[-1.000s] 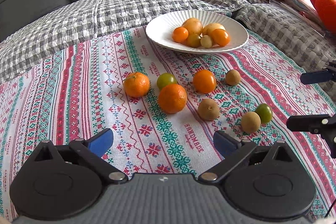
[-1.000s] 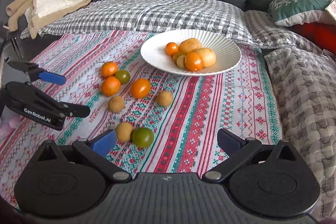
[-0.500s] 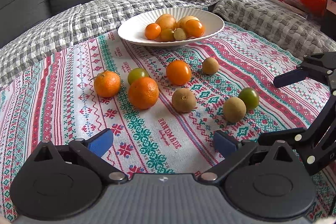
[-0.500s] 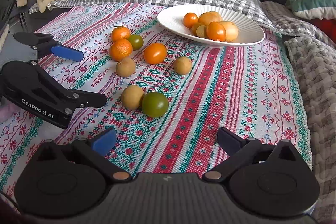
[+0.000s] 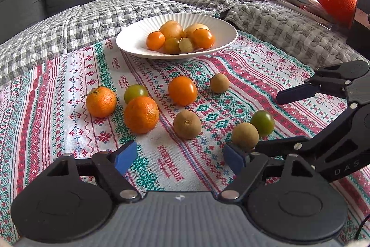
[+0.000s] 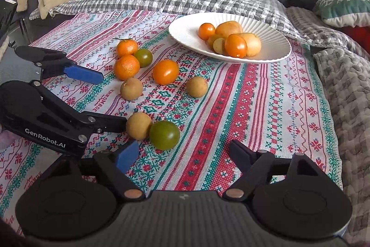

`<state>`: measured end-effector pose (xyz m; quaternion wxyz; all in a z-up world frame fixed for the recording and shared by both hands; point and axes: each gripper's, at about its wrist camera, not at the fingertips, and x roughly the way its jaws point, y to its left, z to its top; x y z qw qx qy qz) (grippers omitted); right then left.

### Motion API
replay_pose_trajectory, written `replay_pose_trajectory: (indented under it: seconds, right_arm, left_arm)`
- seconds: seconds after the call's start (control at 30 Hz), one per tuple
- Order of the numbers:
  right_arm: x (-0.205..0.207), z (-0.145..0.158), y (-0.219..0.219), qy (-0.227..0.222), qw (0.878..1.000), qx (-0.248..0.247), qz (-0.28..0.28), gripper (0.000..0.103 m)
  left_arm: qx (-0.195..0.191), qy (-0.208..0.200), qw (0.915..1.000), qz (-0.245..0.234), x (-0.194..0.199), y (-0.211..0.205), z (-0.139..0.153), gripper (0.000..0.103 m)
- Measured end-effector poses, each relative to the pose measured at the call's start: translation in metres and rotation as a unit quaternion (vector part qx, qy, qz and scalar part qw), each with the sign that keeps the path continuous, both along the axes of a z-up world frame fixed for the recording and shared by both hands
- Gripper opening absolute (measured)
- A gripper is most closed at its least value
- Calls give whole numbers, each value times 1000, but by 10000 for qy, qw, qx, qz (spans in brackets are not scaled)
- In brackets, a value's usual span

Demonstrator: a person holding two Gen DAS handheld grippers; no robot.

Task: Organize fruits
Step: 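Grasp a brown kiwi with the left tool while the right grasps a green tomato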

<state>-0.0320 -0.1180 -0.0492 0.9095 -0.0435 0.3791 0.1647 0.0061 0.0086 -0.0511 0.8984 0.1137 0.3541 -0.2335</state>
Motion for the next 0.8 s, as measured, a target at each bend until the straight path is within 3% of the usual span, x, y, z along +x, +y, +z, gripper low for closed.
replay_pose_trajectory:
  seconds: [0.3, 0.47, 0.63, 0.8]
  right_arm:
    - [6, 4, 2, 23, 10000, 35, -11, 51]
    - [7, 5, 3, 53, 9999, 96, 43, 39]
    - [8, 6, 4, 76, 9998, 135, 107, 34]
    - [10, 7, 1, 143, 9995, 273, 91, 30]
  left_arm:
    - [-71, 63, 9999, 51, 7, -9, 4, 50]
    - [-109, 74, 9999, 71, 9, -12, 4, 43]
    - [-168, 96, 9997, 158, 12, -12, 4, 40]
    - [-198, 118, 9996, 188, 14, -13, 5, 27]
